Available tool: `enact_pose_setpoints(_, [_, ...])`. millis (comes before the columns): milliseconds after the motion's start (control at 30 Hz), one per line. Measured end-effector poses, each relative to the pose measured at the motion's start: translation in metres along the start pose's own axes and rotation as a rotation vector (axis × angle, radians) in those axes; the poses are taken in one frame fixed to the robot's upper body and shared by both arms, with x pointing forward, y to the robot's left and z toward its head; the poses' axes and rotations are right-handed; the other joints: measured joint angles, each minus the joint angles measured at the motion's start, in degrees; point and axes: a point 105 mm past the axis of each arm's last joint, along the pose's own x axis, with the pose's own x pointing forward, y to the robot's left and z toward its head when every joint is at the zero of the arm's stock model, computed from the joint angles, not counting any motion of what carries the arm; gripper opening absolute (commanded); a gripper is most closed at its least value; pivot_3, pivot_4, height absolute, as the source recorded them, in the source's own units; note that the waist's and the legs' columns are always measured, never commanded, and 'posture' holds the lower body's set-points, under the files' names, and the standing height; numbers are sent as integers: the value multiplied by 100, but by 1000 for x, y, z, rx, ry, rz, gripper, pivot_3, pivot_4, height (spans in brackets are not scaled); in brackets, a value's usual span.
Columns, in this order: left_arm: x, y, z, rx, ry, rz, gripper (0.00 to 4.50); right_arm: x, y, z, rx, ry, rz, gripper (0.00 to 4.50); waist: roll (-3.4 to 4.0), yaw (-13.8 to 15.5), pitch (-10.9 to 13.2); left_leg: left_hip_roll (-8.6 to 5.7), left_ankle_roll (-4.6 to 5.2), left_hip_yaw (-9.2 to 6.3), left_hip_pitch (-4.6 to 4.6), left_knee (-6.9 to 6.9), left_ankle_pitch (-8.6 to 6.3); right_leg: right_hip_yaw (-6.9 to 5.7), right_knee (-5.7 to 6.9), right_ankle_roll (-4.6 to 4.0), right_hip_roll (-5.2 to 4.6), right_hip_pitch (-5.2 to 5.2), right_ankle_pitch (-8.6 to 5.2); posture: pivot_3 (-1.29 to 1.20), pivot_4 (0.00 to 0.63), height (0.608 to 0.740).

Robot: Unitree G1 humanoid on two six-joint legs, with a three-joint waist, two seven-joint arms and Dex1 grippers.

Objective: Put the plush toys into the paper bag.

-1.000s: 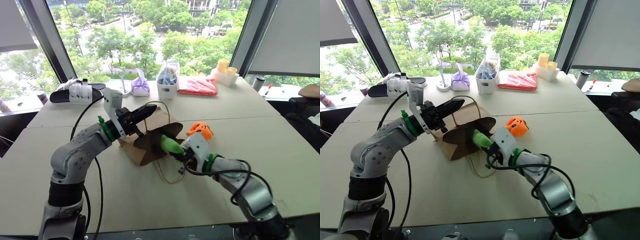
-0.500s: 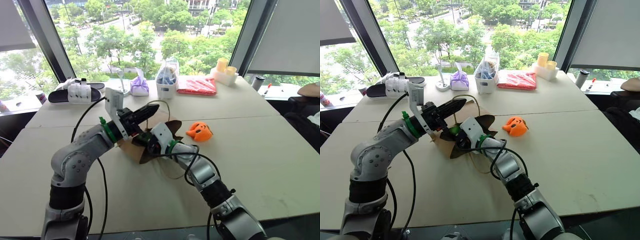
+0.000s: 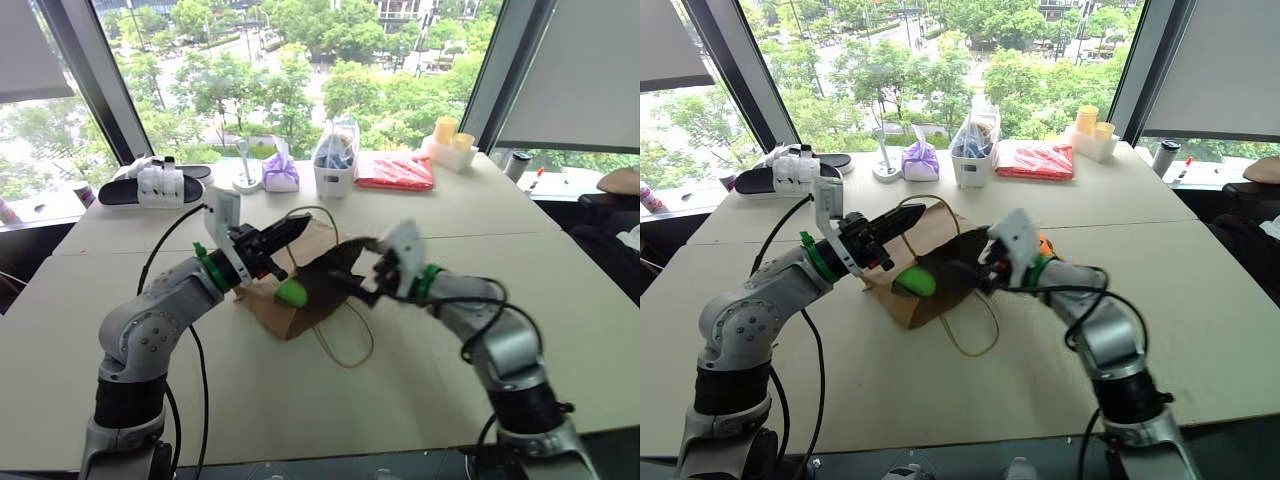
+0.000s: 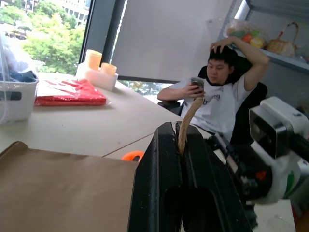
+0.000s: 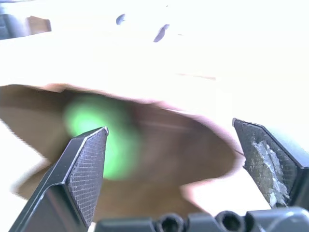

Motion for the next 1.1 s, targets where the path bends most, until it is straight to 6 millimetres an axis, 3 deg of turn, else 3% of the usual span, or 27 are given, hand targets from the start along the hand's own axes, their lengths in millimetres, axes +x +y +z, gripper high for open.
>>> enact_pose_setpoints(67, [0,0,0,-1,0,0,0,-6,-16,-7,13,23,-61,4463,0,-36,0,3,0,7,7,-4,0,1,1,0,1,0,0,0,150,740])
enact_pose_setpoints(267, [0,1,0,-2,-1,-1,0,-3,-40,-62,65,170,-159,4463,1,-20,0,2,-20,11,5,-2,11,2,1,0,-2,0,0,0,150,740])
enact_pose_setpoints(467, [0,3,0,9,1,9,0,28,-61,-121,80,342,-301,4463,1,-46,1,5,-28,15,10,-5,17,3,1,-8,1,0,6,0,150,740])
enact_pose_setpoints(533, [0,3,0,12,1,14,0,34,-63,-126,83,347,-321,4463,0,-47,0,5,-28,16,7,-5,17,4,-3,-8,0,-1,6,0,150,740])
enact_pose_setpoints(633, [0,3,0,15,0,16,0,39,-71,-127,76,357,-357,3617,0,-47,0,3,-28,16,6,-1,17,3,-4,-7,-2,0,6,0,150,740])
enact_pose_setpoints(767, [0,3,1,16,0,20,0,40,-72,-128,83,347,-367,1602,0,-31,0,3,-28,15,5,-1,17,3,-3,-7,-2,0,6,0,150,740])
enact_pose_setpoints(867, [0,3,1,17,0,19,0,39,-73,-124,98,330,-369,338,1,-33,1,3,-28,13,5,-2,17,3,-3,-7,-2,0,6,0,150,740])
enact_pose_setpoints(900, [0,3,1,17,-1,19,0,37,-73,-119,104,316,-364,119,1,-31,1,3,-27,12,4,-2,17,2,-2,-7,-1,-1,6,0,150,740])
enact_pose_setpoints(1000, [0,4,1,18,-4,21,0,24,-62,-102,130,254,-301,119,1,-18,1,3,-25,7,-2,-3,15,1,-4,-6,-1,-4,5,0,150,740])
enact_pose_setpoints(1100, [1,5,3,17,-6,23,0,0,-30,-78,144,205,-151,119,1,-6,1,3,-22,2,-11,-2,13,-1,-5,-5,-1,-11,5,0,150,740])
